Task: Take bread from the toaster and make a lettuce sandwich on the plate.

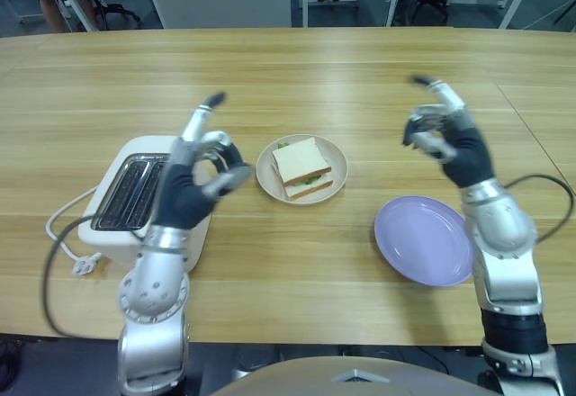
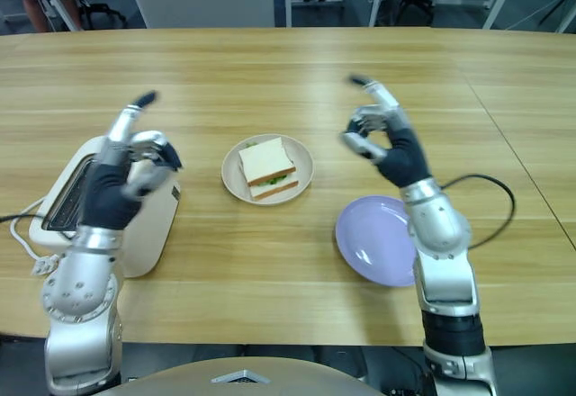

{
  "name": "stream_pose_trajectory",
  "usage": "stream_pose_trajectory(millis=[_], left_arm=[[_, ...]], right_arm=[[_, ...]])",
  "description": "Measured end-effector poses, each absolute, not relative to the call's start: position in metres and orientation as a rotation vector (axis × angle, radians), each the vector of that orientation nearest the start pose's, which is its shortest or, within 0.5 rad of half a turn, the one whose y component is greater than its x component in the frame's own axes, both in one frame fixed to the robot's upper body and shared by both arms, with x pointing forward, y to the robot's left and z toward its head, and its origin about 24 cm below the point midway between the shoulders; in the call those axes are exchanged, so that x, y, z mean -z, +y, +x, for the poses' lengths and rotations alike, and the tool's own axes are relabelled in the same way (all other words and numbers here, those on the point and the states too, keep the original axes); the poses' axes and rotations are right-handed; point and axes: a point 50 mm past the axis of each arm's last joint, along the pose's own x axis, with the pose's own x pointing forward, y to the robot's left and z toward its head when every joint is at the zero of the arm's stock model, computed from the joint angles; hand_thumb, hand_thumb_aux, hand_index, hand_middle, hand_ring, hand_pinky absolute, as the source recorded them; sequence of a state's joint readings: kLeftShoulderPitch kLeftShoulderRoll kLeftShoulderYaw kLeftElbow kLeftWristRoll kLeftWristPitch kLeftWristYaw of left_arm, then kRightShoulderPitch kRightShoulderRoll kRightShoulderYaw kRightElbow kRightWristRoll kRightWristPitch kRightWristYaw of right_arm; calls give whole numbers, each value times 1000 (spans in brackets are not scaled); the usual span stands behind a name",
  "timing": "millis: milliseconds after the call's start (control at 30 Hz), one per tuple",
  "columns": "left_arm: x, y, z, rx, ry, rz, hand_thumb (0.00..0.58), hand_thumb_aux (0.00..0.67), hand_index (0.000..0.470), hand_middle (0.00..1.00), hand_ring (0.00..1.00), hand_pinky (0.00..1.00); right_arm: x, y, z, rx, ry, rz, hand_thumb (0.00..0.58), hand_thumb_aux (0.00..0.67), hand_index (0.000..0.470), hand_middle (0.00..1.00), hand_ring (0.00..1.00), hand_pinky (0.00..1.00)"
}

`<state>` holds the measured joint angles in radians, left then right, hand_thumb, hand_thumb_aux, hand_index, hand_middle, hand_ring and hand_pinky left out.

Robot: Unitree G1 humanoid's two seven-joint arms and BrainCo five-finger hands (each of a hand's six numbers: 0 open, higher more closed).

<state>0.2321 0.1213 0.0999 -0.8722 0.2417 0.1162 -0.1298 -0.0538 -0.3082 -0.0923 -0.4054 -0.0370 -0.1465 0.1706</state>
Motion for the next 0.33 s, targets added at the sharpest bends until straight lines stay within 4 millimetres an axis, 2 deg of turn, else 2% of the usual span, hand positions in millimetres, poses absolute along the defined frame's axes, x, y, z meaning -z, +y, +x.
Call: stream_pose_trajectory(millis=[133,333], left_arm=[[-173,192,165,-173,-485,496,0,0,0,0,0,0],[-163,198,170,-184,-501,515,0,0,0,0,0,0]], right_arm=[[-159,-194,228,-63,-581,-425,0,0,0,0,0,0],[-154,-195,229,-41,-623,-438,0,0,0,0,0,0]])
